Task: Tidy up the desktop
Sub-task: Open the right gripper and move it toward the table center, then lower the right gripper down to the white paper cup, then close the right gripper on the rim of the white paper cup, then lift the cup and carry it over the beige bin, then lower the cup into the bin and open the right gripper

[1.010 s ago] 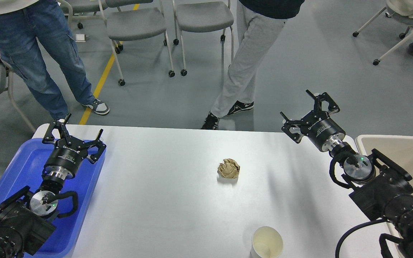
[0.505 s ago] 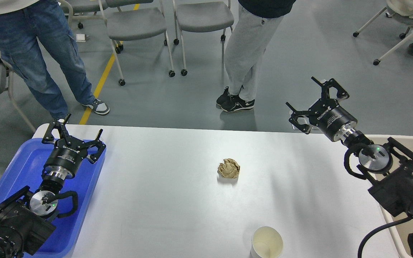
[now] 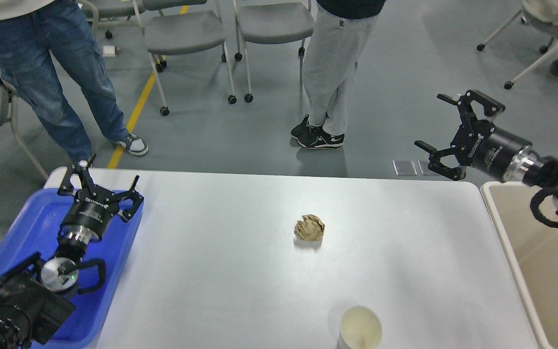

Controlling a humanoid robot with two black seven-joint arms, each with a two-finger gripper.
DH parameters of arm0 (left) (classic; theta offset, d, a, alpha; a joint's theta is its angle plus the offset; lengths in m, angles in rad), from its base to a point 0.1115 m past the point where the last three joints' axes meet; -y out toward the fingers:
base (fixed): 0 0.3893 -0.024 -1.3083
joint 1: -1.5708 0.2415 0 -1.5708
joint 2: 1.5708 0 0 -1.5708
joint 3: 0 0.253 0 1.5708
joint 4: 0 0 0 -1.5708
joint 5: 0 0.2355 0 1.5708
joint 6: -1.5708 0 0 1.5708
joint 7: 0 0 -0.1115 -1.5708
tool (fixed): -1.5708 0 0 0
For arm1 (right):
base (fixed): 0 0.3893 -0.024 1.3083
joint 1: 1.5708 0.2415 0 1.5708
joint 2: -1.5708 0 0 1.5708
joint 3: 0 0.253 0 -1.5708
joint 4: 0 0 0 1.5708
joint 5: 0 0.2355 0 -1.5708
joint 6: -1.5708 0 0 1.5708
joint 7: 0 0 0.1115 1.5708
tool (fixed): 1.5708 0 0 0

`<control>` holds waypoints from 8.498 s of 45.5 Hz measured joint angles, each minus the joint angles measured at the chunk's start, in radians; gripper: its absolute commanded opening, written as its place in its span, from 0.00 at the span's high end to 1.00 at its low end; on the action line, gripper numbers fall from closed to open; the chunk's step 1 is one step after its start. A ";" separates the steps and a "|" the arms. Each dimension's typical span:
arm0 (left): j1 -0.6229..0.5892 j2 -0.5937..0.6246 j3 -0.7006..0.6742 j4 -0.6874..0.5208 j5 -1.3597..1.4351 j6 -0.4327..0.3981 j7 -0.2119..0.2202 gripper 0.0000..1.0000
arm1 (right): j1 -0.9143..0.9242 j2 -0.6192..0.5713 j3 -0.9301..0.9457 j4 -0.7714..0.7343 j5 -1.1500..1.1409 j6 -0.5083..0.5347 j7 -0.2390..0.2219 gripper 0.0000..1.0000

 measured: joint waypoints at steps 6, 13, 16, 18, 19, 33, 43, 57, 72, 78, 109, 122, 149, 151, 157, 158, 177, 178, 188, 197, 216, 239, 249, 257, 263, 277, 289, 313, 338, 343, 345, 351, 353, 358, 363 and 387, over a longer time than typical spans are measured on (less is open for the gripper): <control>0.000 0.000 0.000 0.000 0.000 0.000 0.000 0.00 | 0.099 -0.126 -0.177 0.104 -0.054 -0.002 0.002 0.00; 0.000 0.000 0.000 0.000 0.000 0.000 0.000 0.00 | 0.206 -0.216 -0.377 0.195 -0.165 -0.002 0.003 0.00; 0.000 0.000 0.000 0.000 0.000 0.000 0.000 0.00 | 0.243 -0.250 -0.454 0.236 -0.230 -0.004 0.004 0.00; 0.000 0.000 0.000 0.000 0.000 0.000 0.000 0.00 | 0.260 -0.269 -0.494 0.262 -0.264 -0.005 0.004 0.00; 0.000 0.000 0.000 0.000 0.000 0.000 0.000 0.00 | 0.271 -0.282 -0.520 0.282 -0.290 -0.005 0.005 0.00; 0.000 0.000 0.000 0.000 0.000 0.000 0.000 0.00 | 0.335 -0.402 -0.685 0.488 -0.429 -0.012 0.005 0.00; 0.000 0.000 0.000 0.000 0.000 0.000 0.000 0.00 | 0.385 -0.447 -0.732 0.571 -0.454 -0.012 0.003 0.00; 0.000 0.000 0.000 0.000 0.000 0.000 0.000 0.00 | 0.588 -0.417 -0.934 0.605 -0.452 -0.020 0.001 0.00; 0.000 0.000 0.000 0.000 0.000 0.000 0.000 0.00 | 0.868 -0.194 -1.276 0.620 -0.296 -0.131 0.051 0.00; 0.000 0.000 0.000 0.000 0.000 0.000 0.000 0.00 | 0.978 -0.049 -1.427 0.638 -0.194 -0.185 0.103 0.00; 0.000 0.000 0.000 0.000 0.000 0.000 0.000 0.00 | 1.167 0.435 -1.791 0.692 0.002 -0.290 0.263 0.00; 0.000 0.001 0.000 0.000 0.000 0.000 0.000 0.00 | 1.099 0.520 -1.815 0.694 -0.008 -0.345 0.266 0.00; 0.000 0.001 0.000 0.000 0.000 0.000 0.000 0.00 | 0.944 0.611 -1.801 0.694 -0.012 -0.459 0.267 0.00; 0.000 0.001 0.000 0.000 0.000 0.000 0.000 0.00 | 0.935 0.615 -1.798 0.694 -0.012 -0.466 0.267 0.00; 0.000 0.001 0.000 0.000 0.000 0.000 0.000 0.00 | 0.905 0.626 -1.790 0.694 -0.012 -0.494 0.267 0.00; 0.000 0.001 0.000 0.000 0.000 0.000 0.000 0.00 | 0.900 0.627 -1.789 0.694 -0.012 -0.498 0.267 0.00; 0.000 0.001 0.000 0.000 0.000 0.000 0.000 0.00 | 0.821 0.638 -1.775 0.694 -0.012 -0.569 0.271 0.00; 0.000 0.001 0.000 0.000 0.000 0.000 0.000 0.00 | 0.818 0.638 -1.773 0.694 -0.012 -0.571 0.271 0.00; 0.000 0.001 0.000 0.000 0.000 0.000 0.000 0.00 | 0.783 0.642 -1.748 0.694 -0.013 -0.594 0.271 0.02; 0.000 0.001 0.000 0.000 0.000 0.000 0.000 0.00 | 0.765 0.645 -1.739 0.693 -0.013 -0.612 0.271 0.17; 0.000 0.001 0.000 0.000 0.000 0.000 0.000 0.00 | 0.756 0.645 -1.734 0.691 -0.030 -0.632 0.268 0.29; 0.000 0.001 0.000 0.000 0.000 0.000 0.000 0.00 | 0.754 0.645 -1.734 0.680 -0.044 -0.653 0.263 1.00; 0.000 0.001 0.000 0.000 0.000 0.000 0.000 0.00 | 0.753 0.645 -1.733 0.678 -0.064 -0.667 0.264 1.00; 0.000 0.001 0.000 0.000 0.000 0.000 0.000 0.00 | 0.757 0.644 -1.735 0.682 -0.072 -0.680 0.265 1.00; 0.000 0.001 0.000 0.000 0.000 0.000 0.000 0.00 | 0.763 0.642 -1.736 0.688 -0.076 -0.688 0.265 1.00; 0.000 0.001 0.000 0.000 0.000 0.000 0.000 0.00 | 0.793 0.626 -1.745 0.693 -0.080 -0.696 0.269 1.00; 0.000 0.000 0.000 0.000 0.000 0.000 0.000 0.00 | 0.871 0.548 -1.795 0.694 -0.118 -0.623 0.275 1.00; 0.000 0.000 0.000 0.000 0.000 0.000 0.000 0.00 | 1.419 0.280 -2.064 0.694 -0.338 -0.117 0.323 1.00; 0.000 0.001 0.000 0.000 0.000 0.000 0.000 0.00 | 1.704 0.169 -2.194 0.625 -0.374 0.025 0.317 1.00; 0.000 0.001 0.000 0.000 0.000 0.000 0.000 0.00 | 1.701 0.124 -2.202 0.593 -0.340 -0.025 0.305 1.00; 0.000 0.001 0.000 0.000 0.000 0.000 0.000 0.00 | 1.689 0.098 -2.204 0.580 -0.322 -0.058 0.299 1.00; 0.000 0.001 0.000 0.000 0.000 0.000 0.000 0.00 | 1.633 0.012 -2.197 0.543 -0.289 -0.159 0.289 1.00; 0.000 0.001 0.000 0.000 0.000 0.000 0.000 0.00 | 1.602 -0.026 -2.186 0.528 -0.280 -0.202 0.286 1.00; 0.000 0.001 0.000 0.000 0.000 0.000 0.000 0.00 | 1.493 -0.123 -2.122 0.485 -0.259 -0.311 0.279 1.00; 0.000 0.001 0.000 0.000 0.000 0.000 0.000 0.00 | 1.353 -0.207 -2.018 0.436 -0.229 -0.416 0.268 1.00; 0.000 0.001 0.000 0.000 -0.001 0.000 0.000 0.00 | 0.436 -0.260 -1.164 0.033 0.263 -0.721 0.249 1.00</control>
